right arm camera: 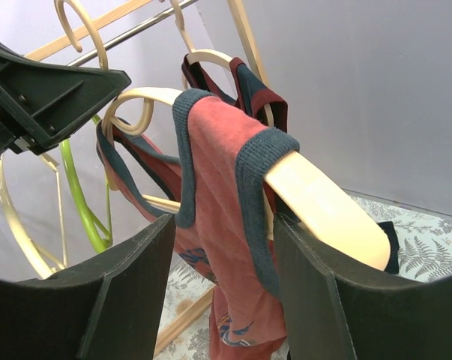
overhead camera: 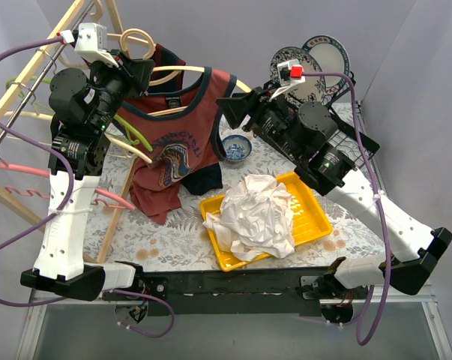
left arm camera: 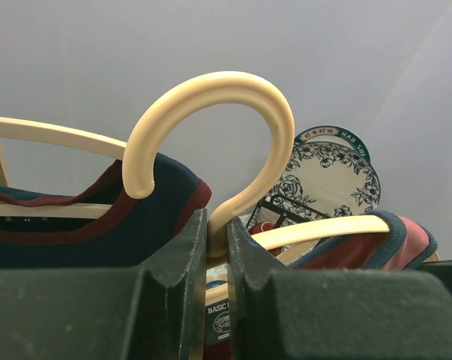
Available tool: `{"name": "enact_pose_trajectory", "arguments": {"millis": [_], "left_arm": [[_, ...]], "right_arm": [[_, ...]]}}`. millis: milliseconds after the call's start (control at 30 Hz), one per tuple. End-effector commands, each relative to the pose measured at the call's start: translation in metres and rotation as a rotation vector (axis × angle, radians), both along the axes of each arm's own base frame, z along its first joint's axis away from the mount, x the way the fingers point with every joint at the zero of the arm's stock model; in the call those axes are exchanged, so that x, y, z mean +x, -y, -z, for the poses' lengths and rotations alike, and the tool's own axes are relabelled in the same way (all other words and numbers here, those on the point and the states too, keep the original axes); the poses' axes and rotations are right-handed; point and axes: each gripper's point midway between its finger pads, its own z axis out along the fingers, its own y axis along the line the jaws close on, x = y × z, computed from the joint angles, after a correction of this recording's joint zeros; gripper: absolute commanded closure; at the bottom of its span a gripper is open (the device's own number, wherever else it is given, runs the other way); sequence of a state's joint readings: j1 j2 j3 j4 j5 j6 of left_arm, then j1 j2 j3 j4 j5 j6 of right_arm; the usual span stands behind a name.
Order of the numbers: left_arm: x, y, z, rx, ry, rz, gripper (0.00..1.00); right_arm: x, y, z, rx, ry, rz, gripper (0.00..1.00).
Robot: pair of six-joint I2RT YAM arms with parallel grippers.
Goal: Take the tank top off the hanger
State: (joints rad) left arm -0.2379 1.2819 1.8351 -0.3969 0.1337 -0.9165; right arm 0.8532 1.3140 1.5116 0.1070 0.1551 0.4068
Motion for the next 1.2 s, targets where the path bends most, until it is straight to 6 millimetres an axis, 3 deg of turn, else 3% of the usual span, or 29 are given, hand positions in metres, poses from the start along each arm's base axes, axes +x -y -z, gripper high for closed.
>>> {"name": "enact_pose_trajectory", "arguments": {"millis": [0, 267, 367, 467, 500, 733, 933, 1067, 1167], "left_arm": [[-0.024, -0.006, -0.033, -0.028, 0.093, -0.002, 1.0], [-0.034, -0.001, -0.036, -0.058, 0.093, 0.042, 1.0], [-0.037, 0.0, -0.038, -0.063, 0.099, 0.048, 1.0], [-0.037, 0.0, -0.037, -0.064, 0.097, 0.048, 1.0], [-0.038, 0.0, -0.037, -0.064, 0.098, 0.048, 1.0], [-0.032, -0.009, -0.031, -0.051, 0.089, -0.007, 1.0], [-0.018, -0.026, -0.021, -0.028, 0.04, -0.118, 1.0], [-0.017, -0.034, -0.025, -0.025, 0.039, -0.162, 1.0], [-0.018, -0.035, -0.033, -0.035, 0.052, -0.169, 1.0]], "right_arm": [[-0.002, 0.007, -0.039, 0.066, 0.074, 0.022, 0.37], [0.004, -0.009, -0.047, 0.074, 0.078, -0.008, 0.45], [0.005, -0.011, -0.047, 0.076, 0.08, -0.009, 0.62], [0.008, -0.007, -0.051, 0.087, 0.088, 0.015, 0.86], [0.008, -0.003, -0.054, 0.091, 0.094, 0.031, 0.98], [0.006, 0.01, -0.067, 0.084, 0.159, 0.078, 0.99], [-0.01, 0.026, -0.085, 0.122, 0.258, 0.082, 0.99], [-0.01, 0.061, -0.09, 0.15, 0.271, 0.213, 0.99], [-0.007, 0.082, -0.079, 0.147, 0.253, 0.301, 0.99]]}}
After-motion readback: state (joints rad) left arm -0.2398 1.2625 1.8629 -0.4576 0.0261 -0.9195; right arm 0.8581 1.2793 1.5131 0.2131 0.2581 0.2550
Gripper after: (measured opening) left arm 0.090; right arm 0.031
